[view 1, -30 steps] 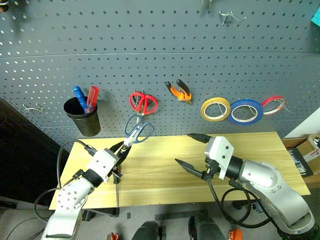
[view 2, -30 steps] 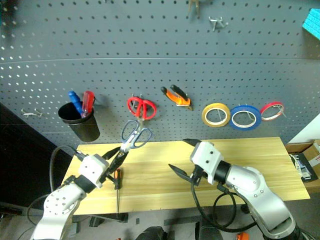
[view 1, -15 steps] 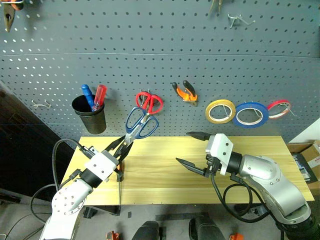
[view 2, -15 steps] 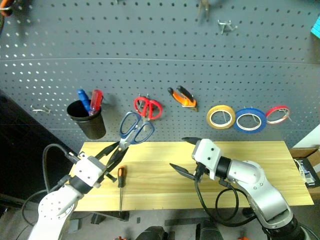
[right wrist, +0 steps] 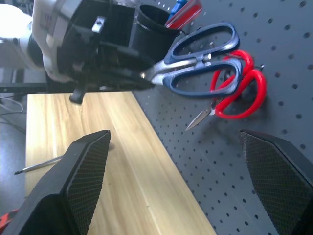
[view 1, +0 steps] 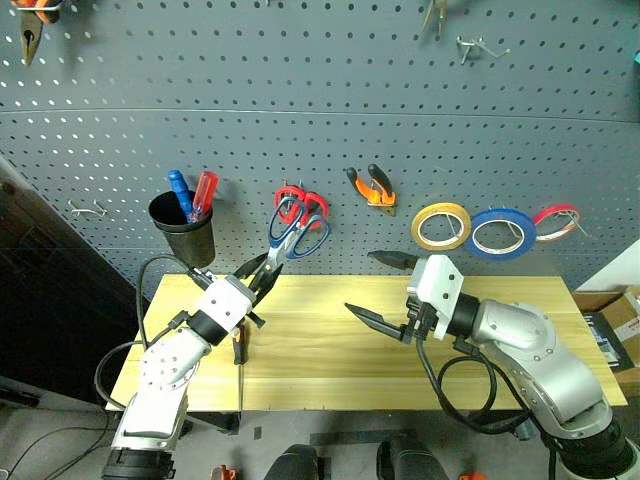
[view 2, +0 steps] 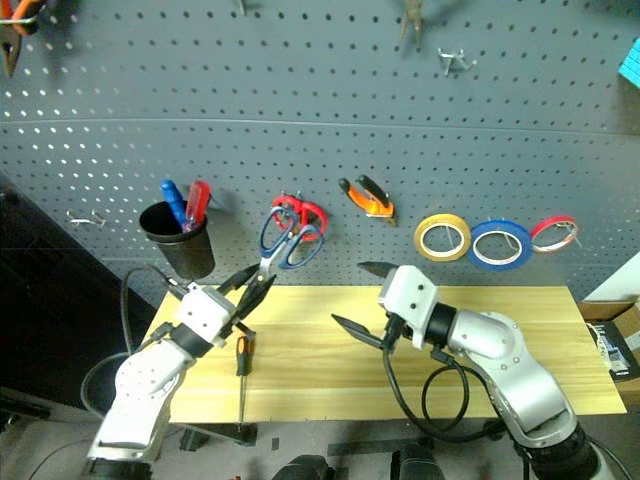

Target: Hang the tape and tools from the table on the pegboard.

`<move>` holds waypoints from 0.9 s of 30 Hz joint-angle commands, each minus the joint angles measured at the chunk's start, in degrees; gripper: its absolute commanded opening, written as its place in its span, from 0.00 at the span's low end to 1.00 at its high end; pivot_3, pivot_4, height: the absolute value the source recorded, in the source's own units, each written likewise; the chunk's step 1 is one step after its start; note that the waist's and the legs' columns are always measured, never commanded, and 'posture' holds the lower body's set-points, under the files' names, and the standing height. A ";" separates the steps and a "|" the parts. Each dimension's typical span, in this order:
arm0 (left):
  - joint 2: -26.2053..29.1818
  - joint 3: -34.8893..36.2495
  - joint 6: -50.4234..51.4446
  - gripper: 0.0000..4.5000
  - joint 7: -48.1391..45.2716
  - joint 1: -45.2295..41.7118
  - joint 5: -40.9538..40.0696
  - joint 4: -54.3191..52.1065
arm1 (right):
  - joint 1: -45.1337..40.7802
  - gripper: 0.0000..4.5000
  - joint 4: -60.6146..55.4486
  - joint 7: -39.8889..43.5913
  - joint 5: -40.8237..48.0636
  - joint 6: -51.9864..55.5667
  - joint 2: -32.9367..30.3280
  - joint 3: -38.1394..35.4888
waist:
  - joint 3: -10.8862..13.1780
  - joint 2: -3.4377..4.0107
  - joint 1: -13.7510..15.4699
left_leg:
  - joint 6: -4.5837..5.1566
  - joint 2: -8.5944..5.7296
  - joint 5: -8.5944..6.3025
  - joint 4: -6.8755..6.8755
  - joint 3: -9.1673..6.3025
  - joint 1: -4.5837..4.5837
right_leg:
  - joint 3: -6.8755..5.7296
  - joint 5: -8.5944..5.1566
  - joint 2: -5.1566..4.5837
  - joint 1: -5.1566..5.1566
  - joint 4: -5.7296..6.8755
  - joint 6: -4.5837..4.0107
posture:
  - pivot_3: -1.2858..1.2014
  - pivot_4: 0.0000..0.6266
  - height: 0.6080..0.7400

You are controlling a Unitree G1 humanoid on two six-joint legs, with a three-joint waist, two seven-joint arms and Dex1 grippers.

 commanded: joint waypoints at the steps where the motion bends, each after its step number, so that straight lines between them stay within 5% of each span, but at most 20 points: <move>1: -0.28 -0.21 -1.84 0.20 0.25 -1.73 0.14 0.55 | -0.66 1.00 -2.94 -0.88 0.13 0.42 0.44 -0.91 | -0.04 0.01 -0.11 | 0.00 0.00 0.00 0.00 0.00 0.00 | 0.00 0.00 0.00 0.00 0.00 0.00 | 0.54 0.15 1.00; 15: -3.68 -1.79 7.27 0.20 2.84 -5.45 0.57 5.75 | -1.32 1.00 -3.55 -1.81 0.20 1.38 1.22 -1.15 | -0.55 0.01 -0.69 | 0.00 -0.02 0.00 0.05 0.03 0.01 | 0.03 0.00 -0.01 0.00 0.07 0.00 | 0.53 0.15 1.00; 27: -3.53 0.01 33.68 0.99 4.39 0.19 -1.73 0.99 | 2.05 1.00 -3.72 -5.45 -0.83 7.83 1.38 -0.64 | -0.76 0.03 -1.84 | 0.00 -0.02 0.00 0.04 0.06 0.06 | 0.11 0.00 0.00 -0.03 0.19 0.00 | 0.53 0.18 1.00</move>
